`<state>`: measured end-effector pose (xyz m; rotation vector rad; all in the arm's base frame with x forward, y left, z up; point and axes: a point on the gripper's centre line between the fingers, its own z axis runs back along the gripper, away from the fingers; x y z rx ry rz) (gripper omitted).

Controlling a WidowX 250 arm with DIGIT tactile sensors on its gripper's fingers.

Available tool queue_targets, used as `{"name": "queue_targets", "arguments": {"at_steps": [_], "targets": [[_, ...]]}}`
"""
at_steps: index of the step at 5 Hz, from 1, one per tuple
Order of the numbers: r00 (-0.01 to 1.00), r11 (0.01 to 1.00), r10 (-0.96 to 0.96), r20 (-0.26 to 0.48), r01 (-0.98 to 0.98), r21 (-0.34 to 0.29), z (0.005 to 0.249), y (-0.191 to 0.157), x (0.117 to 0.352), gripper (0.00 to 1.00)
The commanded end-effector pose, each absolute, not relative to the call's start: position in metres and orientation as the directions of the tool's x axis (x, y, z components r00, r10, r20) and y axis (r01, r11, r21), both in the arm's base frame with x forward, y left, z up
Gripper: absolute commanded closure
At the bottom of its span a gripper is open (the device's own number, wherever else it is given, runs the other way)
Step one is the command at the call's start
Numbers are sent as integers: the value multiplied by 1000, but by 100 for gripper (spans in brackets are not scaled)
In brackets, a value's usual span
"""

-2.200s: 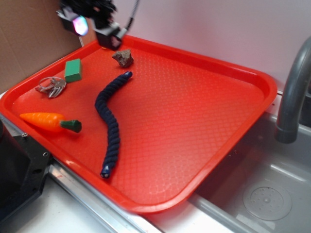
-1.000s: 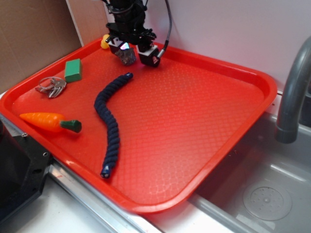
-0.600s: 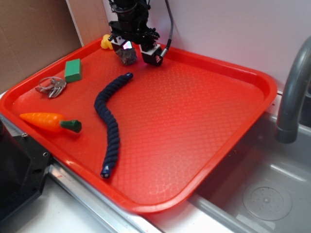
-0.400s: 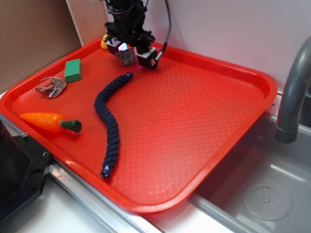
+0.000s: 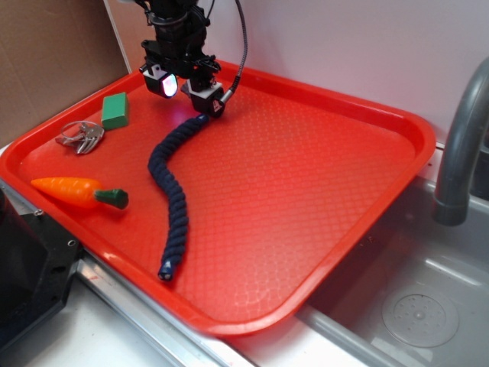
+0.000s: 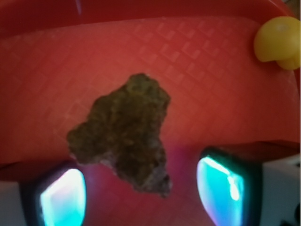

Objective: Grab the rock.

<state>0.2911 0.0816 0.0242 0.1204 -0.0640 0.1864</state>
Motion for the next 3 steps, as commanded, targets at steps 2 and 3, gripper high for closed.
{"name": "queue_targets", "arguments": {"at_steps": [2, 3], "targets": [[985, 981, 148, 94, -158, 112, 23, 83, 317, 0], [984, 981, 149, 95, -160, 111, 24, 81, 316, 6]]}}
